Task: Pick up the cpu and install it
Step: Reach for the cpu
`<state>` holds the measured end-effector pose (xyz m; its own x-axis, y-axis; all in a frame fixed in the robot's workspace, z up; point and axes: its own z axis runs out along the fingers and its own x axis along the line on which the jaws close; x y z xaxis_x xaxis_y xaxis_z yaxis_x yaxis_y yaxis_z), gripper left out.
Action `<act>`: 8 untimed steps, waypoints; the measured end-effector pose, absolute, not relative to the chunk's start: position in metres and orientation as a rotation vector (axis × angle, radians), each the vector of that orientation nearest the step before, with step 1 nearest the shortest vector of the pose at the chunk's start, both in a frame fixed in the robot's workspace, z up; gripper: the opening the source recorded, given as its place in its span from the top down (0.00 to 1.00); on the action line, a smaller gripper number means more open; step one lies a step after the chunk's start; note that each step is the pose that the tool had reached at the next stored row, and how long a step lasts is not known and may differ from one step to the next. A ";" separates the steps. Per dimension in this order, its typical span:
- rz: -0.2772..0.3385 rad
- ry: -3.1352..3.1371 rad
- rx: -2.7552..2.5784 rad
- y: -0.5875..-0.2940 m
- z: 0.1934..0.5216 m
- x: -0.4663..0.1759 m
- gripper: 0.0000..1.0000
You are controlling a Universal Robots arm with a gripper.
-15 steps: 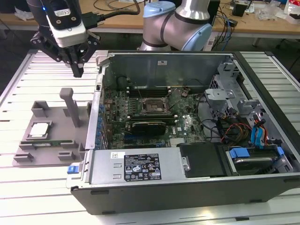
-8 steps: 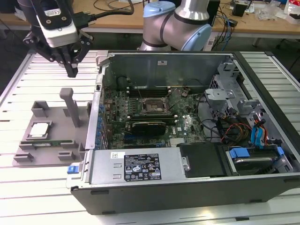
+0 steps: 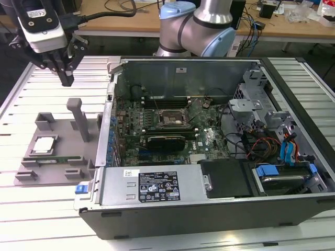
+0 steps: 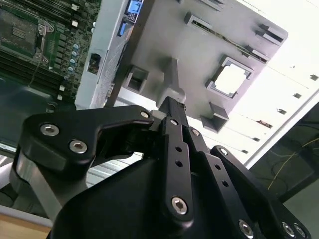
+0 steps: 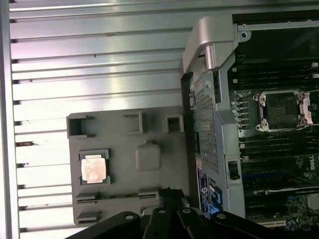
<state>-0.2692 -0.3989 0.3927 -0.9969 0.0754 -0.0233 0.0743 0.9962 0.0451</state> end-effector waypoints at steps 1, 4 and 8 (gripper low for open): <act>0.069 3.114 0.117 -0.399 0.393 -0.272 0.89; 0.069 3.114 0.117 -0.399 0.393 -0.283 0.89; 0.069 3.114 0.117 -0.399 0.393 -0.296 0.89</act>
